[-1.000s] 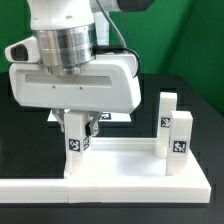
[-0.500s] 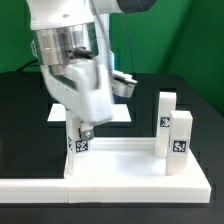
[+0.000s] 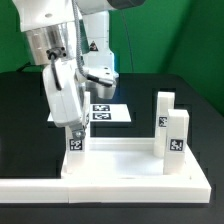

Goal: Assemble desk

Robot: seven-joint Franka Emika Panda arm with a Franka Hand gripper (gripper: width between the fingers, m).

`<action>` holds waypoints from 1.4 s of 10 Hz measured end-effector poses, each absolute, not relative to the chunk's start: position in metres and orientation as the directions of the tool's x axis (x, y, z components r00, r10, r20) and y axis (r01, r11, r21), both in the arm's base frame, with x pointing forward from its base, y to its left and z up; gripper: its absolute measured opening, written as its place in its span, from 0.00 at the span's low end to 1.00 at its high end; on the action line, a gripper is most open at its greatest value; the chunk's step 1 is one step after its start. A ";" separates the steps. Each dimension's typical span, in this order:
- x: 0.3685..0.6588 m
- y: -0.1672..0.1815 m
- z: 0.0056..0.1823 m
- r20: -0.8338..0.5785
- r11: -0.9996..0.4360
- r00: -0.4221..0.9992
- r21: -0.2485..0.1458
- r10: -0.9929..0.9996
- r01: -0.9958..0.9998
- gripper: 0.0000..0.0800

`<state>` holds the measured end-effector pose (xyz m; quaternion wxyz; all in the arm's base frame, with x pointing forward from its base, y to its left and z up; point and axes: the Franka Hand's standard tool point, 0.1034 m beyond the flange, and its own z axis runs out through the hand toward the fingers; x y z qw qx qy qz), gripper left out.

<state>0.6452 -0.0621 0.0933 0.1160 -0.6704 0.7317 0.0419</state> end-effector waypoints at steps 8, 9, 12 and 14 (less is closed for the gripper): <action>0.644 -0.060 0.092 -0.214 0.329 -0.315 -0.035 -0.925 -0.943 0.37; 0.644 -0.060 0.092 -0.214 0.326 -0.312 -0.036 -0.926 -0.945 0.49; 0.649 -0.058 0.106 -0.223 0.326 -0.306 -0.057 -0.925 -0.944 0.77; 0.655 -0.050 0.153 -0.253 0.324 -0.288 -0.113 -0.924 -0.939 0.81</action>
Offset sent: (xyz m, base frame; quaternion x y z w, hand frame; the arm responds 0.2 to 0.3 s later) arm 0.0042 0.0028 -0.0021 -0.0039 -0.0132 0.1520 0.9883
